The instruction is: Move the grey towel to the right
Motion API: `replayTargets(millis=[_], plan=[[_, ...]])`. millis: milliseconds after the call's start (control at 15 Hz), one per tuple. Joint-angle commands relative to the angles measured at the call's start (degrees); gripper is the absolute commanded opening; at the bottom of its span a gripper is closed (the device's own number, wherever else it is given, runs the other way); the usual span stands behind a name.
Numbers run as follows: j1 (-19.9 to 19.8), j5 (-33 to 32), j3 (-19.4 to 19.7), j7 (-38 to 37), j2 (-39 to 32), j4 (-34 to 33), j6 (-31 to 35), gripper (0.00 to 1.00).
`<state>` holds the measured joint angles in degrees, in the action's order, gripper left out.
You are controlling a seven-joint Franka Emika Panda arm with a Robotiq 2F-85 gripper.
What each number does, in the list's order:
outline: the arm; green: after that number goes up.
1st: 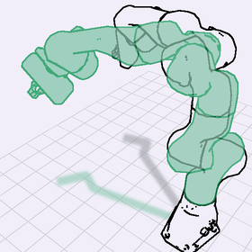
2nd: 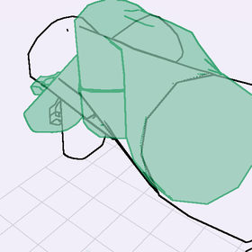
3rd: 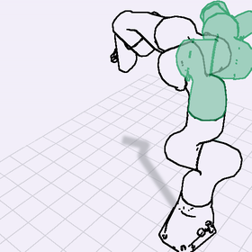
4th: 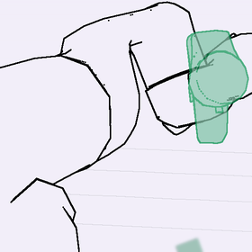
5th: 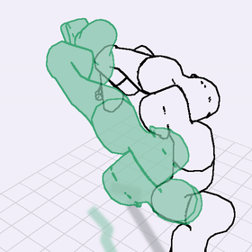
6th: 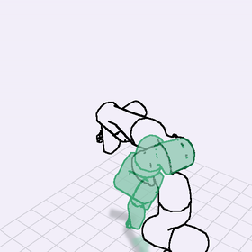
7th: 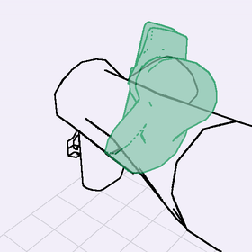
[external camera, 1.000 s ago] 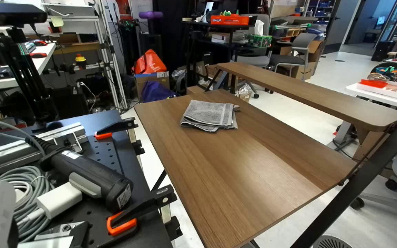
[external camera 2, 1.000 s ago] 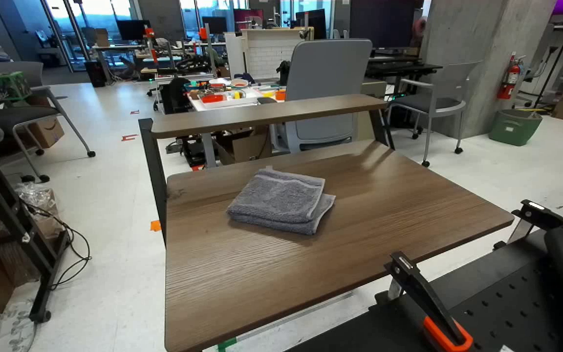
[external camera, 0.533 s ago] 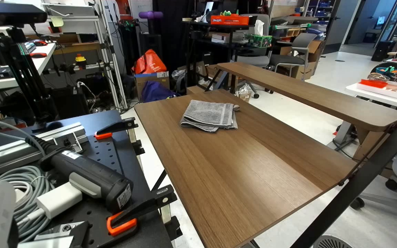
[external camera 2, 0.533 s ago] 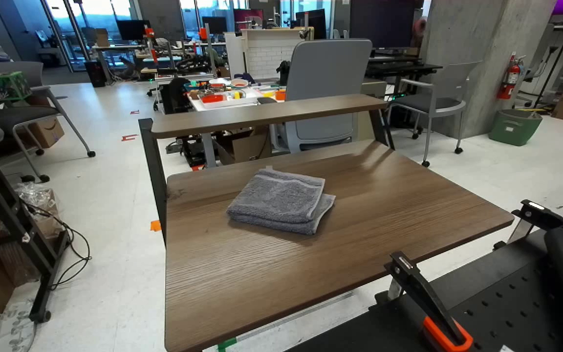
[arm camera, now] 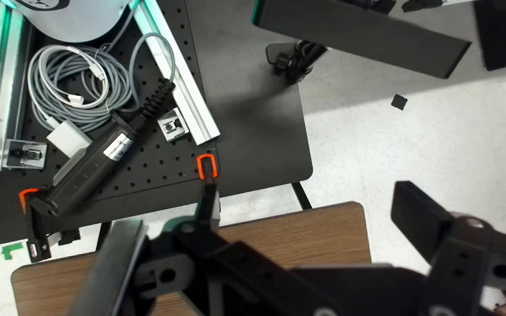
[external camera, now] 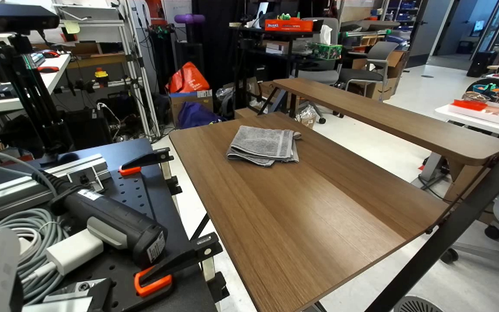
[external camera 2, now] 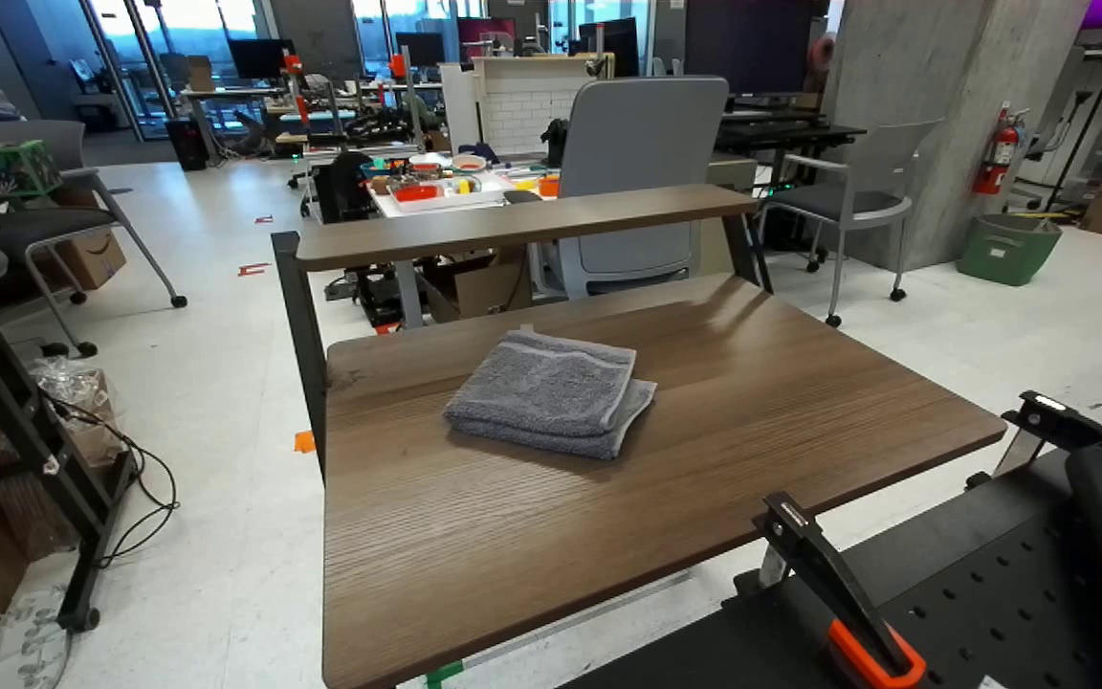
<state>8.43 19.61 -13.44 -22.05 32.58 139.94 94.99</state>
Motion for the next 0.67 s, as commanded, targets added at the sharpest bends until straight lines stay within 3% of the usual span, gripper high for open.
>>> replayTargets(millis=[0, 267, 600], plan=[[-2.81, -1.32, 0.11, -0.77, -10.03, -6.02, 3.61, 1.0], [-4.39, -2.99, -0.25, -4.58, -21.49, -11.54, 13.93, 1.0], [-1.76, -10.25, -0.62, -14.54, -36.15, -18.11, 26.09, 1.0]])
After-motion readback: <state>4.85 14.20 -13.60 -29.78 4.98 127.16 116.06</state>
